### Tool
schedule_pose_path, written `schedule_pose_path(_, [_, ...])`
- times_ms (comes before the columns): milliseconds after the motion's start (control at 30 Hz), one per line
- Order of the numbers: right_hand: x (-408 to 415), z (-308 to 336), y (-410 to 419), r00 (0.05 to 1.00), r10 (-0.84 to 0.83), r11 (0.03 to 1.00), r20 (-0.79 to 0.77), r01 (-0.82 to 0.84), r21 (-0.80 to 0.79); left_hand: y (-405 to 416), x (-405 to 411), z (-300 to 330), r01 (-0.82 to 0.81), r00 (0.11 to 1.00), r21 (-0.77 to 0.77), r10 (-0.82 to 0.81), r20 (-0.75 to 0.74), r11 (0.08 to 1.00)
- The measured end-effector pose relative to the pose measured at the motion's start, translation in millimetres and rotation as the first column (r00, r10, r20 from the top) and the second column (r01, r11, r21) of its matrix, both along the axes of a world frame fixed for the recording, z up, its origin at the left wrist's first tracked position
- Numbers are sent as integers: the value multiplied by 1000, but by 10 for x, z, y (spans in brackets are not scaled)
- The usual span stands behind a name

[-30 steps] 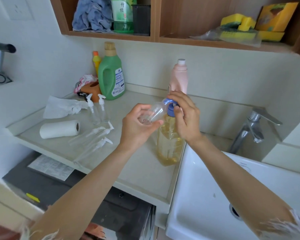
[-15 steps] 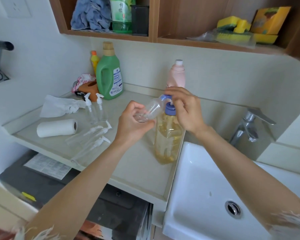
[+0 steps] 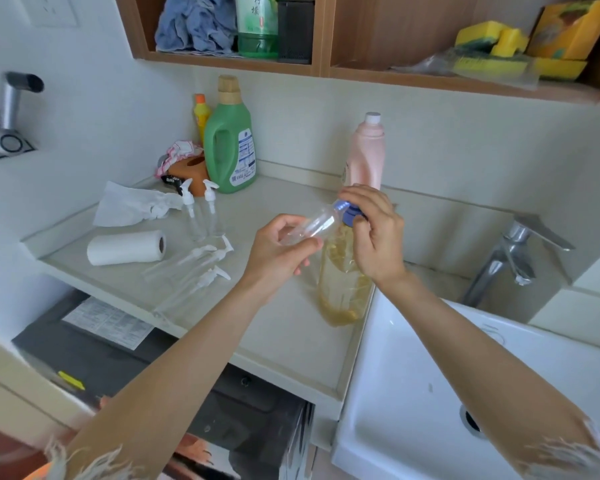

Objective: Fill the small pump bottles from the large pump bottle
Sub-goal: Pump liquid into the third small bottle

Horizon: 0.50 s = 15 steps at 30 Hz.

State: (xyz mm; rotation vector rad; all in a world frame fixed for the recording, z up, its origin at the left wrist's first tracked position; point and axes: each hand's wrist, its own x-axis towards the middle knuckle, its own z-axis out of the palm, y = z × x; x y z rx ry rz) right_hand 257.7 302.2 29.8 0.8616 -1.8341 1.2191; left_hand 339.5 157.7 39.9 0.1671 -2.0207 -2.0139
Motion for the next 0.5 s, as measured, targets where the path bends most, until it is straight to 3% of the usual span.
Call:
schedule_pose_path(200, [34,317,92,999,21,993,50,-26,118,-18,4,113,28,1000,88,-27,-9,996])
schedule_pose_path(500, [-22,290,166,999,28,996,44,-32,89,-14,61,77,71,997,228,-71,-7,971])
